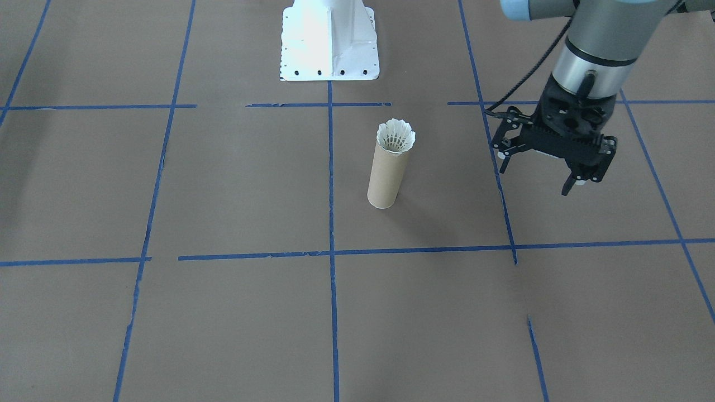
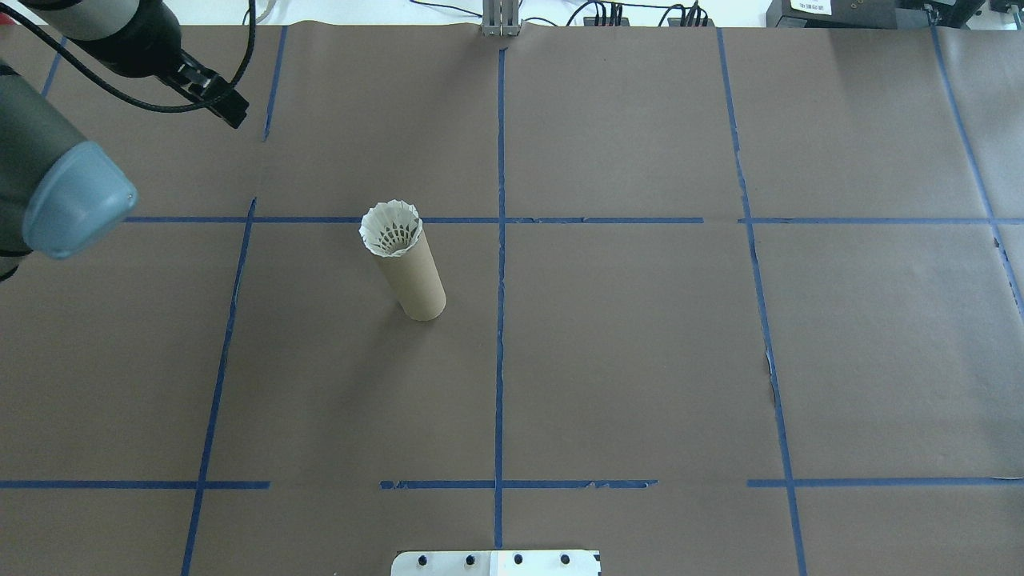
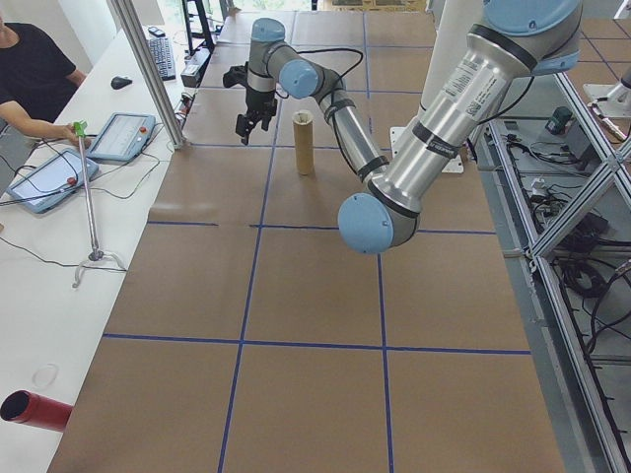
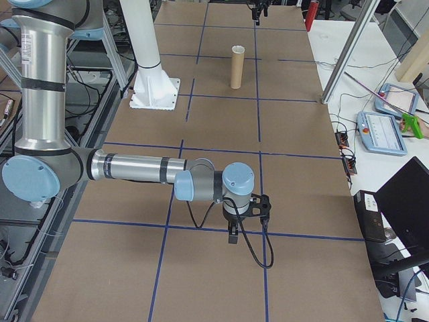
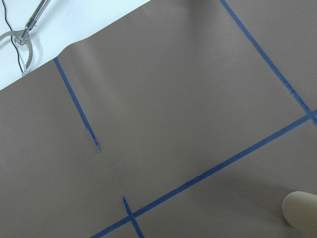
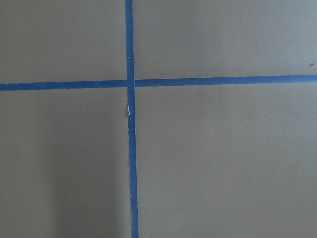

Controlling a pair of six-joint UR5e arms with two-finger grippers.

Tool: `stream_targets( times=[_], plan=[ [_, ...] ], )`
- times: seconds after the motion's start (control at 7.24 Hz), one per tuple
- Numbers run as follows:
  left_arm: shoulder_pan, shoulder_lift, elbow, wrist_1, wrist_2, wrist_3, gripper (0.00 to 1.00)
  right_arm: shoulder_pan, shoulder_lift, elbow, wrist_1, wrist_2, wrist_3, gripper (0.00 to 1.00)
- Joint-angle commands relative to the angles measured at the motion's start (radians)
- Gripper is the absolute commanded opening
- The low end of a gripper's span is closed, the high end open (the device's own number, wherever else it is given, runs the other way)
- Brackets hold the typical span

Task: Collect badminton balls into bucket

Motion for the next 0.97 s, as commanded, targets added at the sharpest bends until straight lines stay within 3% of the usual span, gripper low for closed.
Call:
stream_targets(
  times=[0.0, 0.14, 0.41, 0.83],
  plan=[
    [-0.115, 0.073, 0.064, -0.014, -0.144, 0.086, 1.00, 0.000, 0.000, 0.000, 0.000, 0.000, 0.000, 1.00],
    [-0.193, 0.193, 0.078, -0.048, -0.206, 0.092, 1.00, 0.000, 0.000, 0.000, 0.000, 0.000, 0.000, 1.00],
    [-0.359, 0.297, 0.188, -0.083, -0.284, 0.092, 1.00, 0.000, 0.000, 0.000, 0.000, 0.000, 0.000, 1.00],
    [-0.444, 0.444, 0.205, -0.072, -0.269, 0.218, 1.00, 0.000, 0.000, 0.000, 0.000, 0.000, 0.000, 1.00]
  ],
)
